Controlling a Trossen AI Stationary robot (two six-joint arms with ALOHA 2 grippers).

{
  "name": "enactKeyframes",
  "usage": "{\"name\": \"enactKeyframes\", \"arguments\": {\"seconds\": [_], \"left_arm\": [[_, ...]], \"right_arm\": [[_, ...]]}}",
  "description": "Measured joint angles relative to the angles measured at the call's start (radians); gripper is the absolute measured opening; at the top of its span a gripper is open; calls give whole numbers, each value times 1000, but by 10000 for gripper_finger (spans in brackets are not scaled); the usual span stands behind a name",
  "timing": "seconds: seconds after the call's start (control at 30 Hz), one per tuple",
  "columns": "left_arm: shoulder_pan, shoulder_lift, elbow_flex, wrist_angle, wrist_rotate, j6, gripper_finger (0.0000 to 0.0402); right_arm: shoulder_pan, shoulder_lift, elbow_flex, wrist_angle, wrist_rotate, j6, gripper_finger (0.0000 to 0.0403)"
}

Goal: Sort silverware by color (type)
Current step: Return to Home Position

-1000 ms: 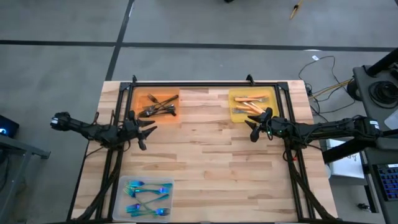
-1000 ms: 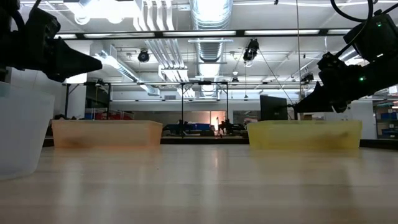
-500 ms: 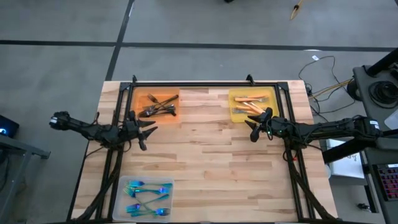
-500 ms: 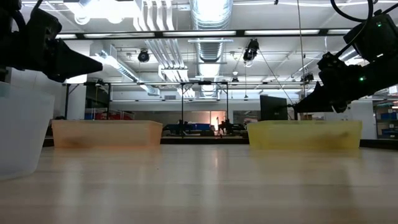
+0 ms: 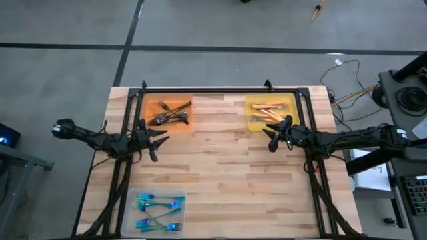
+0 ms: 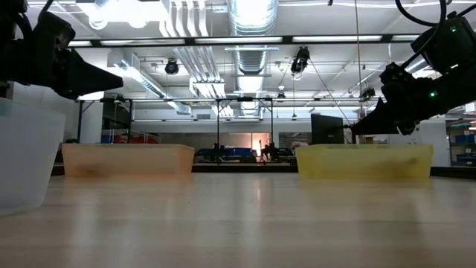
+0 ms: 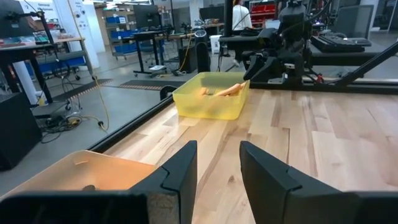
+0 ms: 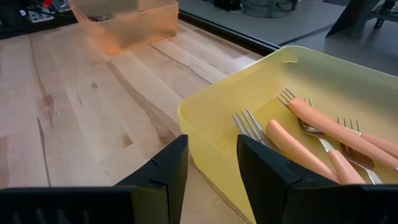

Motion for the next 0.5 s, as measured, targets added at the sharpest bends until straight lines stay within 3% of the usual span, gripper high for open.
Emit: {"name": "enactKeyframes", "arguments": {"seconds": [0.5], "left_arm": [[0,22,0,0,0,0,103]], "right_arm": [[0,0,0,0,0,0,128]]}}
